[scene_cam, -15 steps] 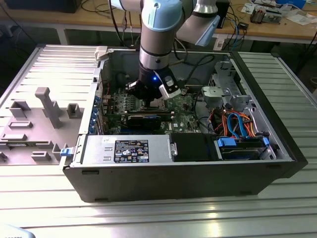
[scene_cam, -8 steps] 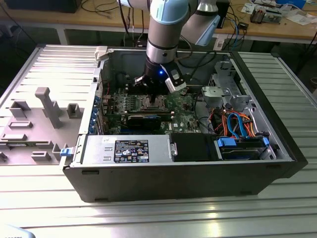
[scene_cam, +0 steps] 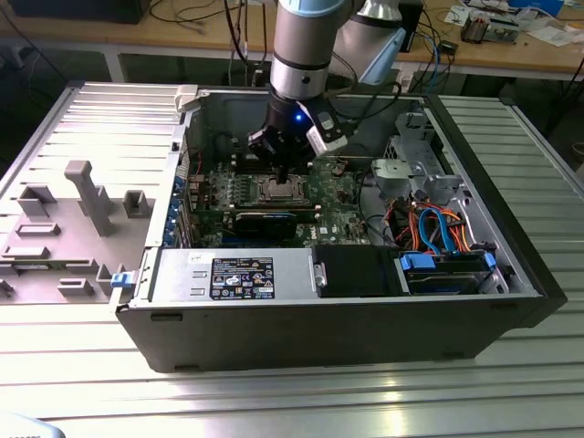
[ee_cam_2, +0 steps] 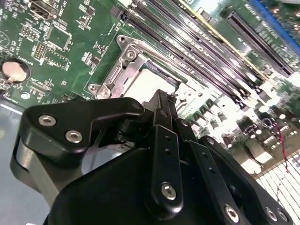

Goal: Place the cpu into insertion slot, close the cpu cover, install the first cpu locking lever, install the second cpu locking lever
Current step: 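Install the second cpu locking lever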

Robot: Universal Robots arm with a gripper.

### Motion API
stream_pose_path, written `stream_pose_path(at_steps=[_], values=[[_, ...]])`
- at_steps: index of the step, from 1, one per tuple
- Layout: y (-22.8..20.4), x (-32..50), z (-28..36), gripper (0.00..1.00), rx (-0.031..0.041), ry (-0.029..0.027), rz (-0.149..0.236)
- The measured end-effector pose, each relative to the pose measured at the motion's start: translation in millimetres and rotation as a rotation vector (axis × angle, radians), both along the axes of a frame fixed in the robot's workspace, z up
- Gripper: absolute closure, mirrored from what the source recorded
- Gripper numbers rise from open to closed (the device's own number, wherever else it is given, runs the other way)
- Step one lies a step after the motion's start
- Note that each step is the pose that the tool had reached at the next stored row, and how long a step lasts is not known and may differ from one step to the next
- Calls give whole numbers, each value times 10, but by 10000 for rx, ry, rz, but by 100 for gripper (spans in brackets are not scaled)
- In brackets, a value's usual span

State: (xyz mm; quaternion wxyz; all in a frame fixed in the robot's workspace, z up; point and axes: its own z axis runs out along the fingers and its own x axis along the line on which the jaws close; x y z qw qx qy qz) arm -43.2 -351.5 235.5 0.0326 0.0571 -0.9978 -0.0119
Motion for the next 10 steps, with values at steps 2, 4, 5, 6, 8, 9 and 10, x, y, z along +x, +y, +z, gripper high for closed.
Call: stream_pose_path(at_steps=[2, 4, 5, 6, 8, 9, 10], values=[[0, 0, 64, 89, -24, 0, 0], [0, 0, 117, 89, -29, 0, 0], [0, 0, 122, 89, -27, -1, 0], [0, 0, 122, 89, -27, -1, 0], [0, 0, 123, 89, -29, 0, 0], [0, 0, 123, 89, -28, 0, 0], [0, 0, 123, 89, -29, 0, 0]])
